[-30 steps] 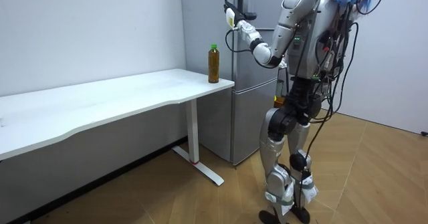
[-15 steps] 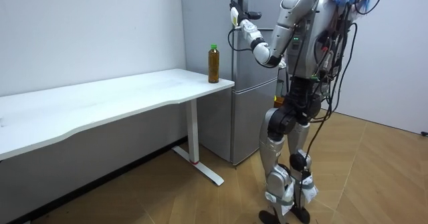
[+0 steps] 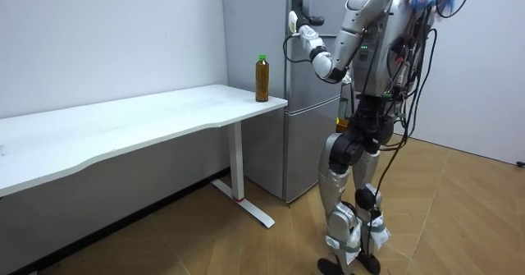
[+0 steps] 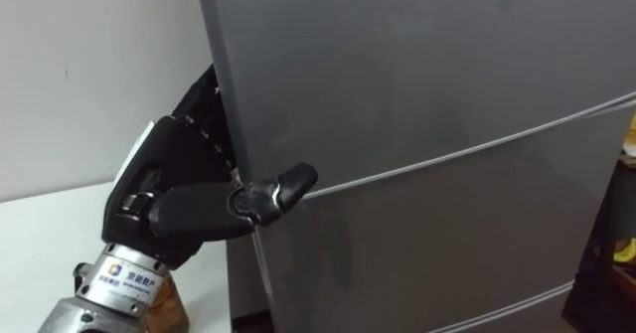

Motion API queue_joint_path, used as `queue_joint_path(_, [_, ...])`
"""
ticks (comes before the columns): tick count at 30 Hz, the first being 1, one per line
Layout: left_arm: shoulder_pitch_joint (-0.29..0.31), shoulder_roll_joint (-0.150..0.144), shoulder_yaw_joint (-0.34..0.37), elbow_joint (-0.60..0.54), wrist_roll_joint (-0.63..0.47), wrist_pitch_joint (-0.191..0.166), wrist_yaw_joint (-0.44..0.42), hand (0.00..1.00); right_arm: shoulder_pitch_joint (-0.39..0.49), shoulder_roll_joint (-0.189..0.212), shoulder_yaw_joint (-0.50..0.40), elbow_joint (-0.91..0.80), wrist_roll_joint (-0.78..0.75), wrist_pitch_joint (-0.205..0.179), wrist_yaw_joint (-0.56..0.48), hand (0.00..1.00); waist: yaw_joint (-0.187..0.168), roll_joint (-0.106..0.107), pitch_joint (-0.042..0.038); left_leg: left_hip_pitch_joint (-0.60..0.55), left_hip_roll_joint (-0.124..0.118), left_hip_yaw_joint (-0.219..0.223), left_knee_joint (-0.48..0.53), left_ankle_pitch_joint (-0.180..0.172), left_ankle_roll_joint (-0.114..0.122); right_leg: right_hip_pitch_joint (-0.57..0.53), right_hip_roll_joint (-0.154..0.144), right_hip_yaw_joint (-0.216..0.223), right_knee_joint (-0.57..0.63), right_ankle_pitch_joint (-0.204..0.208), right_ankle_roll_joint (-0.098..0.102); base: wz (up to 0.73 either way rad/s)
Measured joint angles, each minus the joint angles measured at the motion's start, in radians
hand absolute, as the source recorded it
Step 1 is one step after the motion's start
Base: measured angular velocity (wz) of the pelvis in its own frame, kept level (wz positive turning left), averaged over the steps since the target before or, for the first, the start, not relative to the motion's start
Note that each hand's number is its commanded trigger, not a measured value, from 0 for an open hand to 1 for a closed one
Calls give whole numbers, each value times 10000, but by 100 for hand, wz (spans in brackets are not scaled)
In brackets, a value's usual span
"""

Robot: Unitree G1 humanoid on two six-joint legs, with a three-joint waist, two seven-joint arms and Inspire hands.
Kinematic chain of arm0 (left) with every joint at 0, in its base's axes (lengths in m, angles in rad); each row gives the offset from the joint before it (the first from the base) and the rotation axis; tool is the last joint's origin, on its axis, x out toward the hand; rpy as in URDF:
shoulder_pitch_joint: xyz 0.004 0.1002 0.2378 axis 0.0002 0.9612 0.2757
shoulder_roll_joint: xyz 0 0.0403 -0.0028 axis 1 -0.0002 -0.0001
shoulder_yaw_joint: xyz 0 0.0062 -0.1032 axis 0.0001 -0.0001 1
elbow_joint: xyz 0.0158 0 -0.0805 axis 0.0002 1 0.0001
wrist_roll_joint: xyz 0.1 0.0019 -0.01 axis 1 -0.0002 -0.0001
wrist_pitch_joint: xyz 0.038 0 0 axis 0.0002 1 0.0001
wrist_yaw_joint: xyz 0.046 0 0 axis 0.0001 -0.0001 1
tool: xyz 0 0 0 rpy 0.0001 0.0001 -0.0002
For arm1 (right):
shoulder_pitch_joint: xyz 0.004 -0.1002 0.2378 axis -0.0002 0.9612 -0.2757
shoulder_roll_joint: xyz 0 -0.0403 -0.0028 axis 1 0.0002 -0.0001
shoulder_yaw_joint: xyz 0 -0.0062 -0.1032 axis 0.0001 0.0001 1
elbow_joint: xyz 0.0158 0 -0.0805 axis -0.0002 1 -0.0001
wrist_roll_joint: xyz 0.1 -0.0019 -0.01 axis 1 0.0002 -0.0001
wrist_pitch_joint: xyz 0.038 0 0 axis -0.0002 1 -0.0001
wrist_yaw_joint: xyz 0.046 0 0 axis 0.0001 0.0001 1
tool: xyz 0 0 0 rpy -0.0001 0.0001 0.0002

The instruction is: Put the bottle in the upper fridge

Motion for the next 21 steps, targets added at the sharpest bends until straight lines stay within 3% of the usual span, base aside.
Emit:
queue_joint_path(3, [69, -79, -273, -55, -117, -26, -86, 100, -7, -41, 1, -17, 0, -14, 84, 0, 37, 49, 38, -4, -4, -1, 0, 1, 2, 7, -6, -29, 2, -1, 2, 4])
queue_joint_path(4, [68, -124, -256, -50, -108, -14, -84, 94, -39, -54, 3, -21, -4, -14, 104, 0, 20, 62, 60, -7, -4, -1, 0, 7, 9, 1, -6, -27, 3, -1, 2, 0])
queue_joint_path(5, [68, -93, -235, -50, -106, -19, -84, 76, -41, -65, 3, -25, -4, -15, 124, 0, 7, 70, 69, -8, -4, -1, 0, 8, 9, -1, -6, -26, 3, -1, 2, 0])
queue_joint_path(8, [68, 13, -207, -51, -4, -72, -84, 60, -11, -123, 3, -29, 0, -15, 198, 0, 17, 120, 84, -14, -4, 0, 0, 9, 9, -3, -7, -28, 1, -2, 4, 0])
queue_joint_path(11, [68, 11, -195, -52, -4, -82, -84, 51, -18, -137, 96, -45, -11, -15, 209, 0, 31, 144, 86, -25, -5, 0, 0, 9, 9, -12, -7, -37, 0, -3, 5, 0])
queue_joint_path(12, [67, -3, -198, -56, -11, -93, -85, 33, -36, -155, 202, -47, -12, -16, 224, 0, 29, 146, 84, -33, -5, 1, -1, 10, 8, -19, -7, -36, -3, -3, 5, 0])
queue_joint_path(16, [69, -9, -342, -56, -20, -164, -92, 17, -65, -175, 300, -40, -28, -16, 235, 0, 39, 142, 85, -1, -6, 3, -8, 9, 9, 5, -6, -30, 0, -3, 5, 0])
queue_joint_path(19, [240, 21, -437, -55, -26, -250, -134, 0, -48, -177, 297, -48, -34, -15, 218, 0, 50, 134, 89, 44, -3, 42, -17, 10, 7, 39, -5, -24, 2, -3, 5, 0])
queue_joint_path(21, [329, 0, -472, -55, -38, -276, -235, 0, -46, -177, 295, -64, -45, -15, 218, 0, 56, 127, 87, 49, 2, 91, -12, 10, 7, 40, -6, -21, 0, -3, 5, 0])
